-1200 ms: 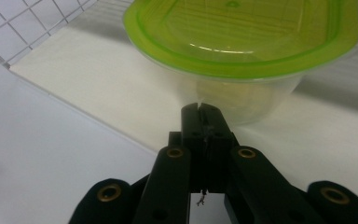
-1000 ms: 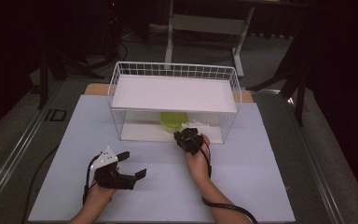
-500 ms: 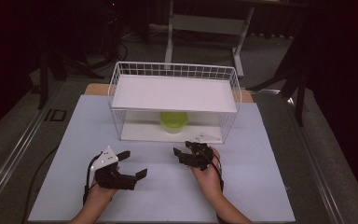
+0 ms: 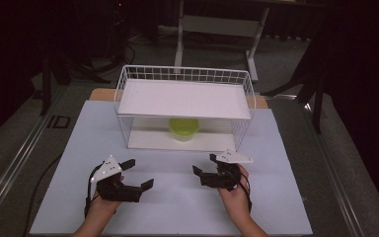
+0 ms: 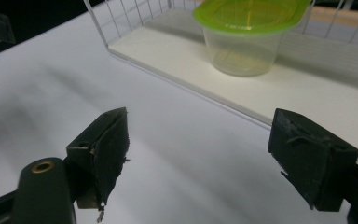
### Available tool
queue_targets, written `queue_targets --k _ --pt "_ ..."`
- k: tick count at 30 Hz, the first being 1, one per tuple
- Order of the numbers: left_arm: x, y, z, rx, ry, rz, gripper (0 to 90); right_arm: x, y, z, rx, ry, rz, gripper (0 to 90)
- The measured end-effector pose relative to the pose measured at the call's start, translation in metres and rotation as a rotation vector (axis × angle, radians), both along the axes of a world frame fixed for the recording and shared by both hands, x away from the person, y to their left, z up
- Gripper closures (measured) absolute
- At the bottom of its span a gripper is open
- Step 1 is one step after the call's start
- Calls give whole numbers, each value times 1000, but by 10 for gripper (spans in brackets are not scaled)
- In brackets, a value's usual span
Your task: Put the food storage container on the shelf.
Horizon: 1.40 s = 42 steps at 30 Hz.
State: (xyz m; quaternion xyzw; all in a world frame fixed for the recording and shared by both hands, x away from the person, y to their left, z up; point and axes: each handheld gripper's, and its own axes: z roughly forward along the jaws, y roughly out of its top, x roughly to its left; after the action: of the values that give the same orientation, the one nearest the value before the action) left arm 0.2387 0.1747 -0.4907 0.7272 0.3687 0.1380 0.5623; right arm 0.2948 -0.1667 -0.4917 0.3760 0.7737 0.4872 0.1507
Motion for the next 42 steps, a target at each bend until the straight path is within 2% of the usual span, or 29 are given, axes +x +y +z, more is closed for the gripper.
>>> queue_targets --k 2,3,9,18,22,26,30,35,42 --pt "-2 -1 2 -1 1 -5 22 -3 -1 2 -2 -4 2 194" --pt "-2 -1 2 -2 0 -9 21 -9 -5 6 -13 -28 11 194" --pt "-6 -4 4 11 -1 -29 21 -25 -13 9 -43 -69 42 194" --pt "-12 -3 3 28 -1 -58 21 -36 -27 8 -50 -64 50 194" --pt "-15 0 2 28 5 -57 21 -37 -32 7 -48 -62 50 194" --pt "-20 6 1 35 7 -53 21 -41 -36 7 -68 -69 58 193" --pt "-24 13 -1 53 13 -48 21 -45 -41 8 -76 -74 61 186" --pt "-28 19 -2 56 17 -42 21 -51 -52 8 -76 -83 52 186" --pt "-30 24 -2 61 19 -35 21 -55 -63 8 -66 -73 41 185"
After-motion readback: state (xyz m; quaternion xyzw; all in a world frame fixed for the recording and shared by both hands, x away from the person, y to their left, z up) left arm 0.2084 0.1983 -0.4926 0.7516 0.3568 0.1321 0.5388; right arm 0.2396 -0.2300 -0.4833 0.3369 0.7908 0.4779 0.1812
